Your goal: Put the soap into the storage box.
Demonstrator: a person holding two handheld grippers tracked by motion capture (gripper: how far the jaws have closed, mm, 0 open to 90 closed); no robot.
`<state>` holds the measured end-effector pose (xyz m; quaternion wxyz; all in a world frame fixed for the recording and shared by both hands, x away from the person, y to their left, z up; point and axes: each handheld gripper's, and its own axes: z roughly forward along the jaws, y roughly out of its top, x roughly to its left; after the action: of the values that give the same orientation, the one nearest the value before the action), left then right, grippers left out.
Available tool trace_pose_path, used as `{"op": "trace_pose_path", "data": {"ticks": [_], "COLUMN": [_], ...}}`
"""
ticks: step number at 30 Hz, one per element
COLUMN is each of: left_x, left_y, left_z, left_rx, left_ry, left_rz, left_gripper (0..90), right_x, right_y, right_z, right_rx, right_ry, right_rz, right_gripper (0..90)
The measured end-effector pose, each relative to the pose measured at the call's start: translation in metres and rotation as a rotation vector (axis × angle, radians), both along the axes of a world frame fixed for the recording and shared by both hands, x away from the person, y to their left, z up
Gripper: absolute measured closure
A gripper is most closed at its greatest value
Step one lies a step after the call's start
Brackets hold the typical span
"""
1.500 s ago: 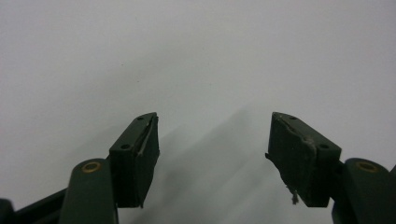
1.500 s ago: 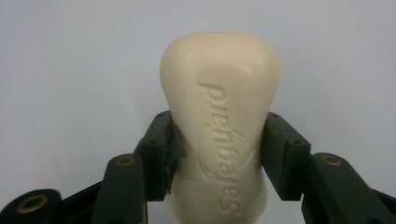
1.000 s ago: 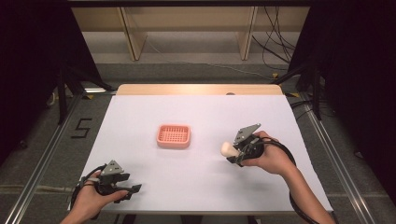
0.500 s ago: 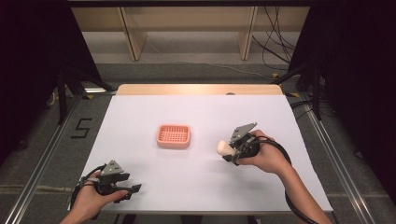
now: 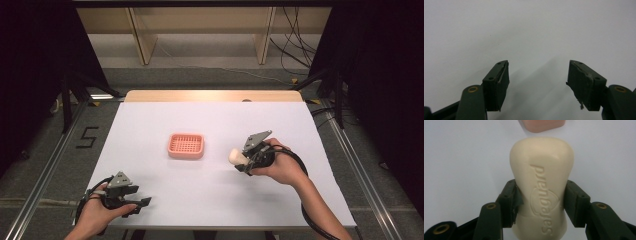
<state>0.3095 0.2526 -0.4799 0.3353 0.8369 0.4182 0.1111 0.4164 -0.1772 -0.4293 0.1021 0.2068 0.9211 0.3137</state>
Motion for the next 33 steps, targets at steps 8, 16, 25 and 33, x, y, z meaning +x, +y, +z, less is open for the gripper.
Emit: {"op": "trace_pose_path", "data": {"ticks": [8, 16, 25, 33], "left_x": [0.000, 0.000, 0.000, 0.000], "left_y": [0.000, 0.000, 0.000, 0.000], "left_z": [0.000, 0.000, 0.000, 0.000], "left_rx": [0.001, 0.000, -0.001, -0.002], "left_ry": [0.001, 0.002, 0.002, 0.002], "left_rz": [-0.001, -0.001, -0.001, -0.002], "left_gripper": [33.3, 33.3, 33.3, 33.3], "right_x": [0.002, 0.005, 0.006, 0.009], "right_y": [0.006, 0.013, 0.019, 0.026], "right_z": [0.000, 0.000, 0.002, 0.002], "right_rx": [0.003, 0.002, 0.005, 0.011], "right_ry": [-0.002, -0.012, -0.004, -0.015], "right_rz": [-0.006, 0.017, 0.004, 0.011], "right_gripper": [50.6, 50.7, 50.6, 50.6]}}
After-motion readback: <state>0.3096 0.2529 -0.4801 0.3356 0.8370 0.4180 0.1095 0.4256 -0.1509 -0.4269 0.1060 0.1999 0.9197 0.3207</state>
